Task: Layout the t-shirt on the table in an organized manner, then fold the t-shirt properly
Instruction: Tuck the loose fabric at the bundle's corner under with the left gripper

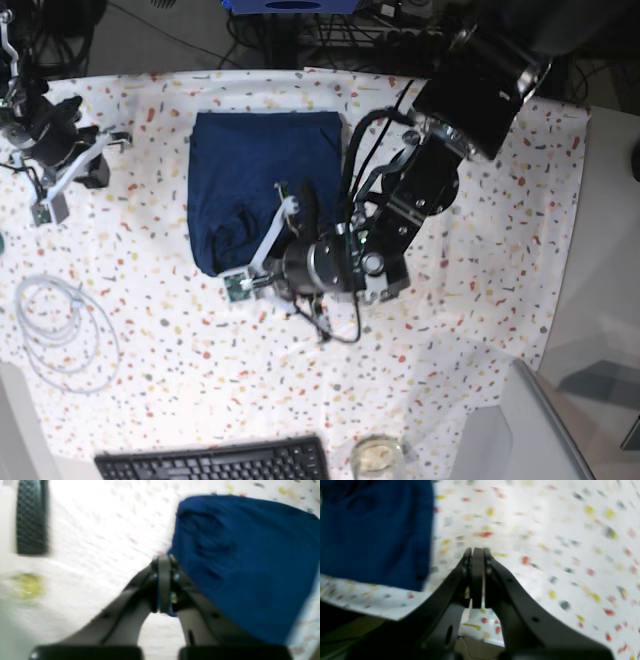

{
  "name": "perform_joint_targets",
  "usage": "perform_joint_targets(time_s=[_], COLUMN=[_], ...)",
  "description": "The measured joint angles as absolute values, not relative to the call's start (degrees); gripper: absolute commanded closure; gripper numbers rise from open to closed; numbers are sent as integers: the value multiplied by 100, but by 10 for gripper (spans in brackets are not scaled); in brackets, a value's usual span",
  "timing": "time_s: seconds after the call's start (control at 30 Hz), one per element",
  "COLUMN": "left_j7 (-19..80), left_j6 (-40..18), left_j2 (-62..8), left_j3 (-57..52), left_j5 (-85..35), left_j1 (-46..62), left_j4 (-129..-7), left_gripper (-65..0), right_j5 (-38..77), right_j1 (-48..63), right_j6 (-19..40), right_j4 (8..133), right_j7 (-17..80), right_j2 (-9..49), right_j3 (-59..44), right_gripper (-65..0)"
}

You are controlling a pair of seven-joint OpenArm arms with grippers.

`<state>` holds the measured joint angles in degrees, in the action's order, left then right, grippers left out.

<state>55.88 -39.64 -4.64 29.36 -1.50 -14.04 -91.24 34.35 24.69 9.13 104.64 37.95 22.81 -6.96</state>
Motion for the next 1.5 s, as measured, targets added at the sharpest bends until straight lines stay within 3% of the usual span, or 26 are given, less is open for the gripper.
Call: perform_joint_targets(time_s=[0.17, 0.43, 0.47, 0.53, 0.57, 0.6, 0.73, 0.83, 1.5], left_j7=[4670, 4547, 4536, 4584, 4571, 4595, 5078, 5081, 5120], left_j6=[-3122, -2847, -2845, -2845, -2847, -2847, -3312, -3347, -3389], left_j2=[-589, -384, -395, -423, -432, -429, -390, -390, -370], left_j3=[2613, 2106, 2049, 2038, 2043, 2047, 2274, 2414, 2405], left_j5=[788, 1374, 1378, 1514, 1494, 1472, 1374, 1369, 593], left_j1=[-652, -322, -395, -582, -683, -775, -1367, -1566, -1553], left_j4=[-9011, -8997, -8997, -9026, -9019, -9006, -8475, -8130, -7664], left_gripper=[0, 0, -18, -197, -248, -255, -188, -171, -168], right_j5=[3411, 3420, 3417, 3409, 3402, 3402, 3406, 3406, 3406], right_j1=[2281, 1876, 1876, 1863, 1852, 1841, 1828, 1828, 1765], right_j6=[987, 991, 991, 982, 980, 969, 967, 967, 967], right_j4=[10508, 10309, 10230, 10088, 10042, 10022, 10009, 10009, 10001], right_j7=[3822, 3760, 3795, 3809, 3809, 3806, 3767, 3782, 3769], right_j2=[2305, 2316, 2316, 2303, 2303, 2303, 2300, 2300, 2300], right_j3=[-71, 368, 377, 375, 375, 375, 373, 349, 338], right_gripper=[0, 0, 0, 0, 0, 0, 0, 0, 0])
